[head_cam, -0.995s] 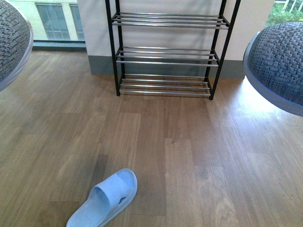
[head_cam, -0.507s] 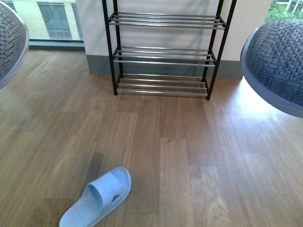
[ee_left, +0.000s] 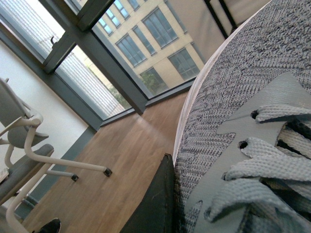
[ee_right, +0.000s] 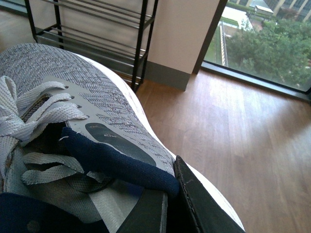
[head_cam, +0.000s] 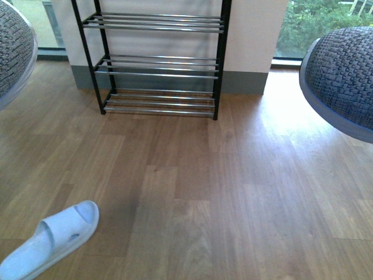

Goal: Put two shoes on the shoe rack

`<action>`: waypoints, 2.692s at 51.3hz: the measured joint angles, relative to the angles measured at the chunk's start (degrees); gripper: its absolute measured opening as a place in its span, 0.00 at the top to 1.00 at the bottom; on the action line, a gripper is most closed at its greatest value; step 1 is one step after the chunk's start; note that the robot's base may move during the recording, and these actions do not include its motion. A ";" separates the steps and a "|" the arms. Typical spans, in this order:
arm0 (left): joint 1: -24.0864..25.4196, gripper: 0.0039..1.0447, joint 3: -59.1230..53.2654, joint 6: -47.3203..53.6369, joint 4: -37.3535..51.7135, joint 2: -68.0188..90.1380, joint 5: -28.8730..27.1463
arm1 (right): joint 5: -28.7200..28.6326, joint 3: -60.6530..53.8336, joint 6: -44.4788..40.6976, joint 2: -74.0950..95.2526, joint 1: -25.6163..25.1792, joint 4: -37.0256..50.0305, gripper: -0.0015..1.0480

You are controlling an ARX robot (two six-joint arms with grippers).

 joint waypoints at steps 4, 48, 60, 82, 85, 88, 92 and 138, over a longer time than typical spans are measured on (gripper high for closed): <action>-0.07 0.98 -0.02 0.17 0.00 0.00 0.26 | 0.09 0.00 0.00 0.00 0.00 0.00 0.99; -0.92 0.98 -0.68 0.68 0.00 -1.01 1.66 | -0.02 0.00 0.04 -0.07 -0.24 -0.11 0.99; -0.92 0.98 -0.68 0.68 0.00 -1.09 1.53 | 0.13 0.00 0.04 -0.07 -0.24 -0.11 0.99; -0.92 0.98 -0.72 0.68 0.00 -1.31 1.55 | 0.02 0.00 0.04 -0.04 -0.24 -0.11 0.99; -0.92 0.98 -0.72 0.68 0.00 -1.31 1.62 | 0.00 0.00 0.04 -0.04 -0.24 -0.11 0.99; -0.92 0.98 -0.72 0.68 0.00 -1.31 1.60 | 0.00 0.00 0.04 -0.04 -0.24 -0.11 0.99; -0.92 0.98 -0.72 0.68 0.00 -1.33 1.60 | 0.02 0.00 0.02 -0.04 -0.24 -0.11 0.99; -1.07 0.98 -0.74 0.70 0.00 -1.51 1.70 | 0.15 0.00 0.02 0.02 -0.24 -0.11 0.99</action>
